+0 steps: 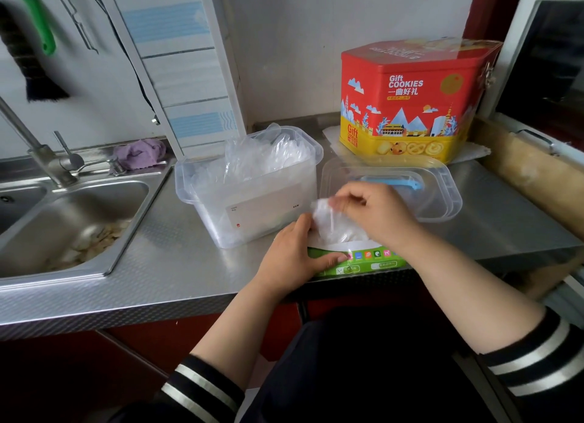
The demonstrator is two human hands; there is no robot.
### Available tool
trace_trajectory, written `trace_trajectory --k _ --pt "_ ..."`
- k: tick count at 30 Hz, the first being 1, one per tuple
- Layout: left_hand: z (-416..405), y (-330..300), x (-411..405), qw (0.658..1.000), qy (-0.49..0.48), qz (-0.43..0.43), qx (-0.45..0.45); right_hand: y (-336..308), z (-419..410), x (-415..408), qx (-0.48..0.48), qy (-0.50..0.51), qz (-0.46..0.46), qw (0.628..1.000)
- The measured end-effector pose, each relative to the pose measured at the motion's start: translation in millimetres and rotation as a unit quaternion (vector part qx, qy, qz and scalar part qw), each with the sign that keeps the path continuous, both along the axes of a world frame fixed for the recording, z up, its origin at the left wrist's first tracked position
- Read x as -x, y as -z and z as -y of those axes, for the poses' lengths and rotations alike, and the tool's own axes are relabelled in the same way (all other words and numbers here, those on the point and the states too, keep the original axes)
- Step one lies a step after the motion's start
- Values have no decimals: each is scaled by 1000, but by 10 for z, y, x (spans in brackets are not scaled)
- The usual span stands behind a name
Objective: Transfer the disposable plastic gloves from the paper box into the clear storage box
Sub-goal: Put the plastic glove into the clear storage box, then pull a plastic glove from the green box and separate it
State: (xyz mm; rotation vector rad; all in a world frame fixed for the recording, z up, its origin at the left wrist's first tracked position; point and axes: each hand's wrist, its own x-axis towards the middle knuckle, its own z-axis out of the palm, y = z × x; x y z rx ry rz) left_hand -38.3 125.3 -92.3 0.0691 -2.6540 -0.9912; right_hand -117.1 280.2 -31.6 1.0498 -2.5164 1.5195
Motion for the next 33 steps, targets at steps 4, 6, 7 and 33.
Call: trace_trajectory --k 4,6,7,33 --pt "15 10 -12 1000 0 2 3 -131 -15 -5 177 64 52 981" --pt "13 -6 -21 1000 5 -1 6 -124 -13 0 224 78 87 968" --pt "10 -18 -20 1000 7 -3 9 -114 -17 16 243 82 105 961" --pt "-117 -776 -64 934 -98 -297 -174 -939 80 116 369 138 167 904"
